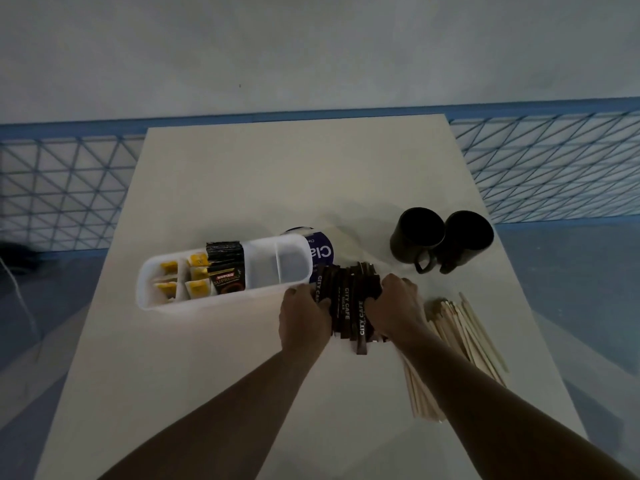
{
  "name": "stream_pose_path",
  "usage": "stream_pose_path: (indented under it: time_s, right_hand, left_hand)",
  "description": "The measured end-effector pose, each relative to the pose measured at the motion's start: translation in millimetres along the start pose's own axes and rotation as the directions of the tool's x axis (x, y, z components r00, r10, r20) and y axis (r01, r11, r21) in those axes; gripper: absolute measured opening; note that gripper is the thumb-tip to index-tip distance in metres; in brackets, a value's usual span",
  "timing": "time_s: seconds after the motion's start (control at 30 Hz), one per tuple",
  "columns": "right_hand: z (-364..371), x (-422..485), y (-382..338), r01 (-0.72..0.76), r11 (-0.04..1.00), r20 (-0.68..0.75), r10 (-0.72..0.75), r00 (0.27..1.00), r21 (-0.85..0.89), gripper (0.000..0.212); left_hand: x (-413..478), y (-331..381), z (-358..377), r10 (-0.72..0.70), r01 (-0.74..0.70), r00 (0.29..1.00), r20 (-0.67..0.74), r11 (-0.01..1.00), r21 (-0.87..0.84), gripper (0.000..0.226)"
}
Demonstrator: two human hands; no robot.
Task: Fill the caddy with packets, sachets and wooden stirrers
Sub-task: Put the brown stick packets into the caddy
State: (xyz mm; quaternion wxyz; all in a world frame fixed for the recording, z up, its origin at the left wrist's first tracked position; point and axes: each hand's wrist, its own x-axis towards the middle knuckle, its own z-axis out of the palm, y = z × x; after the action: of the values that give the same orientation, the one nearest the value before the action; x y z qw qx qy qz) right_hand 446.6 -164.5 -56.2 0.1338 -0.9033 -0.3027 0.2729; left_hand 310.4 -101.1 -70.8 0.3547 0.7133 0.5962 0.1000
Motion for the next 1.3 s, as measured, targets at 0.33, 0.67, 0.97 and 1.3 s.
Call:
stream_pose_path:
  time_s: [0.33, 0.67, 0.97, 1.3]
  right_hand:
    - [-1, 3, -8, -0.059, 0.998, 0.048, 0.057, 0.997, 0.032, 0.02]
    - [-2, -4, -10, -0.111, 0.987, 0.094, 0.1, 0.991, 0.118, 0.014]
    - [0, -11, -13, -0.182, 0.93, 0.102, 0.158, 0.982, 0.318, 0.023]
    - [-6, -12, -12, -0.252, 0.87, 0.092, 0.235, 0.968, 0.425, 0.025]
  left_hand:
    - [4, -5, -14, 0.05, -0.067, 0.991, 0.125, 0.988, 0.136, 0.012]
    - [10, -7, -25, 0.048, -0.109, 0.971, 0.236, 0.962, 0.25, 0.03]
    - [2, 1, -24, 0.081, -0.131, 0.972, 0.222, 0.967, 0.22, 0.012]
    - [0, -8, -28, 0.11, -0.185, 0.953, 0.281, 0.948, 0.259, 0.025]
